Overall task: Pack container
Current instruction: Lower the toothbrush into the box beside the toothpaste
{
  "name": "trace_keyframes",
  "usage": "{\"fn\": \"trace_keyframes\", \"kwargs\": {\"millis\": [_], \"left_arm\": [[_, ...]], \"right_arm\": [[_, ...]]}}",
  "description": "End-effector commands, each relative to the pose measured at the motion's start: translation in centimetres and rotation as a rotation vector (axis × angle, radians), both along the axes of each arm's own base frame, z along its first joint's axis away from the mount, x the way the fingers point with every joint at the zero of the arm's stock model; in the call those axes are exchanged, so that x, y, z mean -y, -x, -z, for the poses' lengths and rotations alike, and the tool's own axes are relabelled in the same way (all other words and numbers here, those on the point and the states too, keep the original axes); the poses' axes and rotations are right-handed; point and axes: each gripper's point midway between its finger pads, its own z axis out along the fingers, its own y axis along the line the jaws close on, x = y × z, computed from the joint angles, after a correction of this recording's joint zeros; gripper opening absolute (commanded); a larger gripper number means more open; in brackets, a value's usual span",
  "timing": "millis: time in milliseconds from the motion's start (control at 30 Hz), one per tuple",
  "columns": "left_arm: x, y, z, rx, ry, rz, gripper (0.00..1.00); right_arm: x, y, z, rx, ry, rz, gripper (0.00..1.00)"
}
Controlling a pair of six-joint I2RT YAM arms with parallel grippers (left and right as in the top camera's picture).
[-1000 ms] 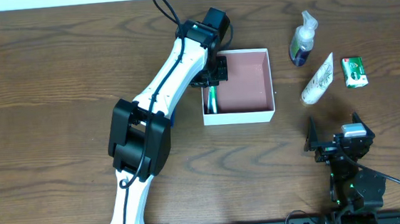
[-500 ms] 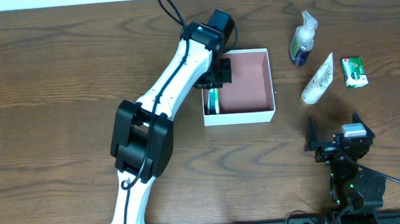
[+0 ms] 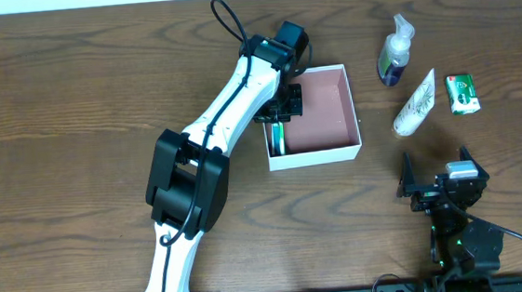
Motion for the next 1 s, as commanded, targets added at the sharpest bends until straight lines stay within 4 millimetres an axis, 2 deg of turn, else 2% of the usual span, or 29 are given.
{"fn": "trace_keyframes", "kwargs": {"millis": [0, 200, 267, 467, 733, 867, 967], "left_arm": [[-0.5, -0.1, 0.4, 0.0, -0.023, -0.018, 0.06], [-0.6, -0.2, 0.4, 0.005, -0.029, -0.018, 0.08], [-0.6, -0.3, 0.4, 0.007, -0.028, -0.019, 0.23], [-0.4, -0.5, 0.4, 0.016, -0.022, -0.019, 0.24], [0.0, -1.1, 0.1, 0.04, -0.005, -0.018, 0.24], [1.6, -1.6, -0.3, 0.055, 0.074, 0.022, 0.23], [2.7, -2.1, -0.5, 0.082, 0.119, 0.045, 0.06]], "right_arm": [[-0.4, 0.0, 0.1, 0.0, -0.013, -0.014, 0.99], [-0.4, 0.0, 0.1, 0.0, -0.013, -0.014, 0.99], [-0.4, 0.0, 0.1, 0.0, -0.013, -0.014, 0.99], [-0.4, 0.0, 0.1, 0.0, -0.013, -0.014, 0.99], [-0.4, 0.0, 0.1, 0.0, -0.013, -0.014, 0.99], [-0.4, 0.0, 0.1, 0.0, -0.013, -0.014, 0.99], [-0.4, 0.0, 0.1, 0.0, -0.013, -0.014, 0.99]]}}
